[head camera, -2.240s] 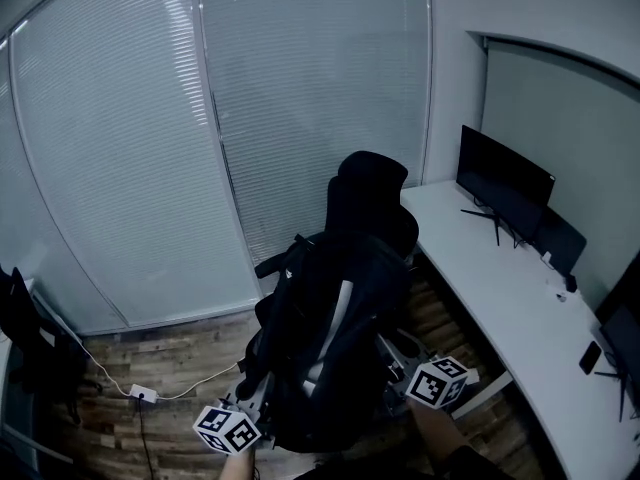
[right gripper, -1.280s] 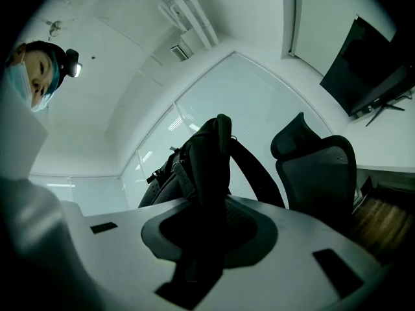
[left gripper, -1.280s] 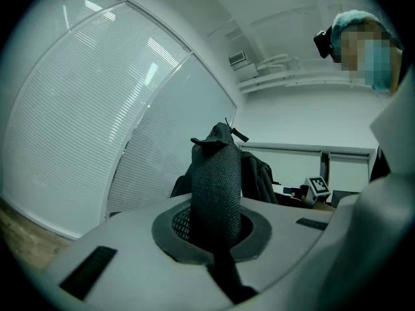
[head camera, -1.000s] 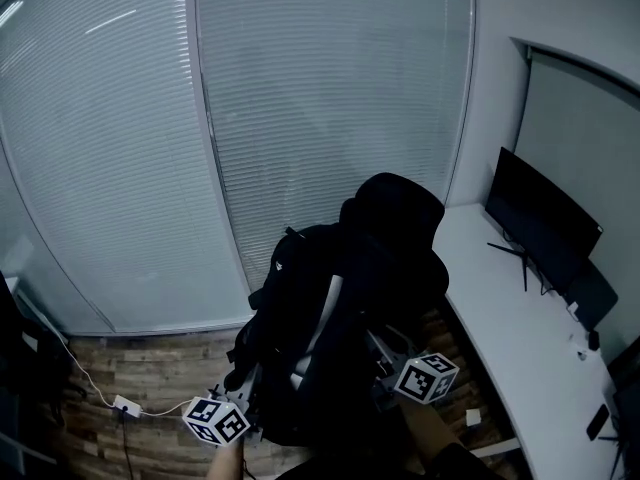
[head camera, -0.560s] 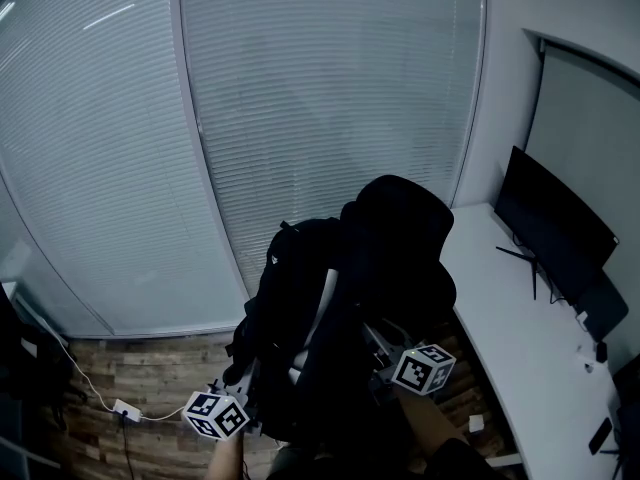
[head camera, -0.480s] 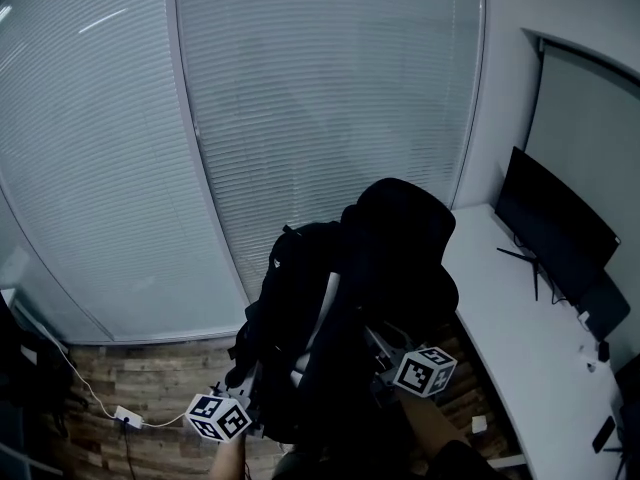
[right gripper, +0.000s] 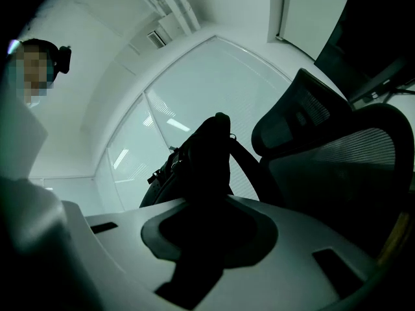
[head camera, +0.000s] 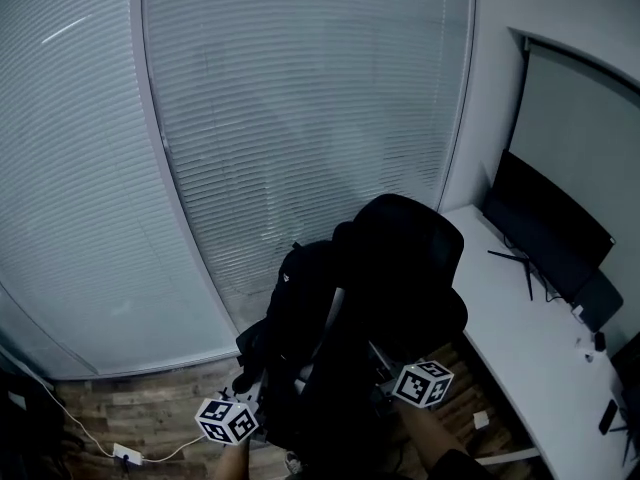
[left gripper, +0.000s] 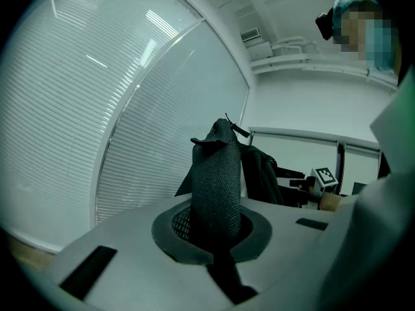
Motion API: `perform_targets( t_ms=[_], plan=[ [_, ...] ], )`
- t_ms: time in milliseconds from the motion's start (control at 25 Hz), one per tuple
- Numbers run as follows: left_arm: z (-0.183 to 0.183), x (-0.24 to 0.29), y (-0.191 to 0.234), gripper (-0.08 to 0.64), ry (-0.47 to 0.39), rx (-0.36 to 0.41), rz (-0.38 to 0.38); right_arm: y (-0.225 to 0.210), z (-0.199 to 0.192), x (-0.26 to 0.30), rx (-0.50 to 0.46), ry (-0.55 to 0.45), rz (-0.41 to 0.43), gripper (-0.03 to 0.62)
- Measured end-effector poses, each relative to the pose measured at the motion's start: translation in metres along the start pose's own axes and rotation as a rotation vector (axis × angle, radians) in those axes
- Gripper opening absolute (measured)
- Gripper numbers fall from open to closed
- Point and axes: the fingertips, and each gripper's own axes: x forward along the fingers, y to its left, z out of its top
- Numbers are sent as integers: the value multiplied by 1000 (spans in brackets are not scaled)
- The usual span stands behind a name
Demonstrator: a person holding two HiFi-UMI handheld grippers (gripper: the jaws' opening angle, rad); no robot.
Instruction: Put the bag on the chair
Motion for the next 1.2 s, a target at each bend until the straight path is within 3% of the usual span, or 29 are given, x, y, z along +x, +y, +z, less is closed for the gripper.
perform_targets(
  t_ms=[200,520,1200],
  plan=[
    [-12,39,38,21,70,4,-54,-29,-18,27,24,-10,-87,92],
    [-61,89,91,21,202,-10,-110,-81,-65,53,64,1,-226,92],
    [-153,172,151,22,388,-13,-121,-175,-141,71,126,46,-423,92]
  ],
)
